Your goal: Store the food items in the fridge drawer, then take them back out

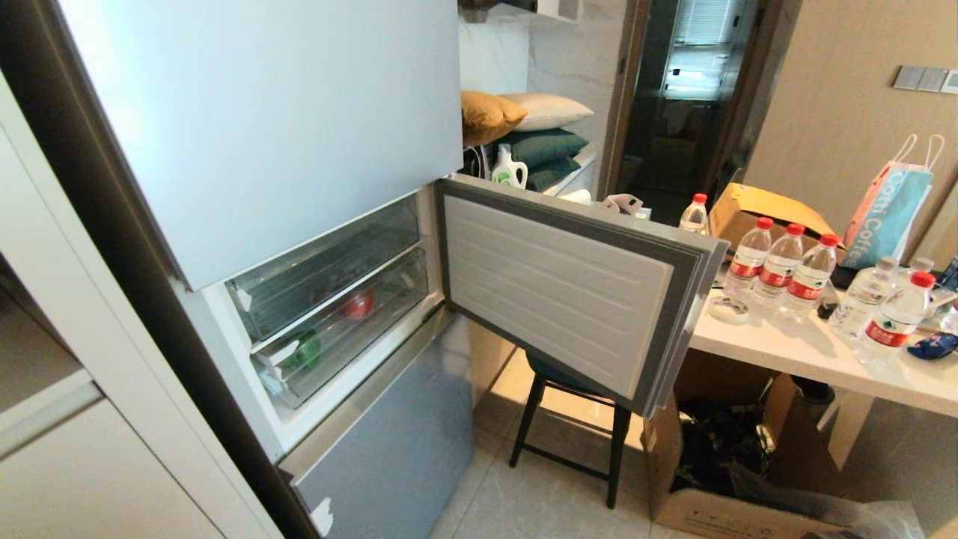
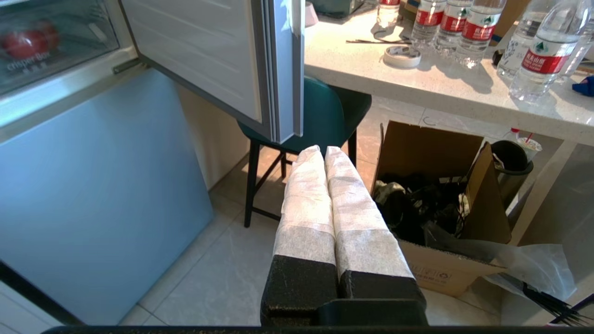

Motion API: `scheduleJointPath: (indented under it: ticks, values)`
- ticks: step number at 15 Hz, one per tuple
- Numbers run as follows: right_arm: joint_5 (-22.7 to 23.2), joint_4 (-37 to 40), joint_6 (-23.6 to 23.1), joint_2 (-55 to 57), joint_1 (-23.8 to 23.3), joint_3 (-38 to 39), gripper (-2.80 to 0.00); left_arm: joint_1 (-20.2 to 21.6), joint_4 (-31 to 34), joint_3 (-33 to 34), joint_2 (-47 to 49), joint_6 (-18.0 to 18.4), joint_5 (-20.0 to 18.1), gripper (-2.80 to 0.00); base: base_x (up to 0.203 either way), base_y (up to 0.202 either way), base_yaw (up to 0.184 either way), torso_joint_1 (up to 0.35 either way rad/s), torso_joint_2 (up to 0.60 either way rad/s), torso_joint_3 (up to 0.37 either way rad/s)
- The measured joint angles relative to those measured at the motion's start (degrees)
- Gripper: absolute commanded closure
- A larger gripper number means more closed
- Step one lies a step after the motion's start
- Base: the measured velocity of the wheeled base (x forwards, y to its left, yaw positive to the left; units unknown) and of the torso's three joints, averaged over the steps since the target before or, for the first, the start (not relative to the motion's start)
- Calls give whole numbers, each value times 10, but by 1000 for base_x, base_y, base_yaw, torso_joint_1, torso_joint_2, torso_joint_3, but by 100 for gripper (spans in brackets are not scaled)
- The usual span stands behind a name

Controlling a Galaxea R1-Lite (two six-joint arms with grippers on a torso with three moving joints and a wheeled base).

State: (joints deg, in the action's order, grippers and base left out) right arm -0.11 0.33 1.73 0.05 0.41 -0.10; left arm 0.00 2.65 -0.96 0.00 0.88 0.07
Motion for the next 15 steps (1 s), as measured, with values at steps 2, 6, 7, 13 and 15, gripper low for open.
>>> scheduleJointPath:
  ticks: [2, 6, 7, 13, 15]
  values:
    - [0, 0, 0, 0, 0, 0, 0, 0, 0, 0, 0, 0, 0, 0, 0, 0, 0, -140, 315, 186]
    - [0, 0, 0, 0, 0, 0, 0, 0, 0, 0, 0, 0, 0, 0, 0, 0, 0, -129, 308, 176]
    - [0, 0, 0, 0, 0, 0, 0, 0, 0, 0, 0, 0, 0, 0, 0, 0, 0, -127, 314, 185]
    - [0, 0, 0, 0, 0, 0, 0, 0, 0, 0, 0, 0, 0, 0, 0, 0, 0, -133, 321, 187]
    - [0, 0, 0, 0, 0, 0, 0, 0, 0, 0, 0, 0, 0, 0, 0, 0, 0, -137, 335, 194]
